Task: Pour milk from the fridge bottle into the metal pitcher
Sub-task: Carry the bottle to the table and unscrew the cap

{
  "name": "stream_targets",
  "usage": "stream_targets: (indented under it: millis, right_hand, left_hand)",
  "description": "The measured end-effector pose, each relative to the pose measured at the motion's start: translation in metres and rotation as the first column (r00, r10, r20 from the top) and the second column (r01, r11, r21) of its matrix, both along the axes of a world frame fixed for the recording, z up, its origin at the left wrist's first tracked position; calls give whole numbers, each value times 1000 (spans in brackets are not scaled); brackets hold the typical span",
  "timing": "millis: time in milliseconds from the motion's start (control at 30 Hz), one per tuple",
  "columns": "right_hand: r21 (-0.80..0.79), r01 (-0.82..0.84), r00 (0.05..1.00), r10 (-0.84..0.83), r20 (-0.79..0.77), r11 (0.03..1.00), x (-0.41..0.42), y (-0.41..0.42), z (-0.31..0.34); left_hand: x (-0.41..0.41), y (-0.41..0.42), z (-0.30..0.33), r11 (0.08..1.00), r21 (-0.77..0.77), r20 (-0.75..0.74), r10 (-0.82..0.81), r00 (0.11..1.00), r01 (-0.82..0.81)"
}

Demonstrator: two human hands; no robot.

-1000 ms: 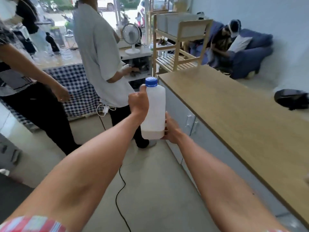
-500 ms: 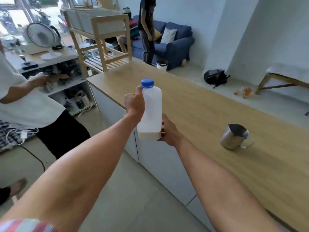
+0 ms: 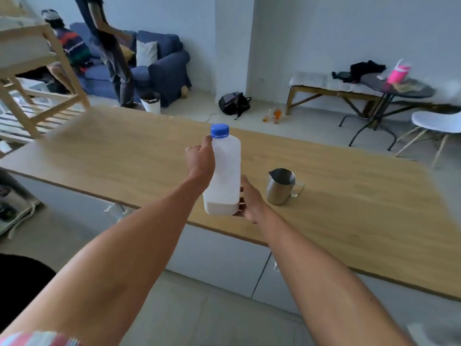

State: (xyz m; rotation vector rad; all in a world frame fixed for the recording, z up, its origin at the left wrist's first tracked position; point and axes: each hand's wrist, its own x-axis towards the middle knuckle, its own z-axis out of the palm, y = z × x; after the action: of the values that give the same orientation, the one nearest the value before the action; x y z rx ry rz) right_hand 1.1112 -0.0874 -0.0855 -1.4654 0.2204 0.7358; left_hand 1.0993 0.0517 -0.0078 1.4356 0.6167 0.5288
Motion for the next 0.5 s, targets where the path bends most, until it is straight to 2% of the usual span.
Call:
stream_targets:
  millis: [267, 500]
  right_hand:
    - [-3, 227, 974, -227, -13, 974, 11, -11, -15]
    - [-64, 289, 957, -287, 35, 955, 19, -20, -34]
  left_hand:
    - [29, -19, -13, 979, -1, -19, -204, 979, 204]
    - [35, -33, -34, 965, 37, -35, -260, 965, 261]
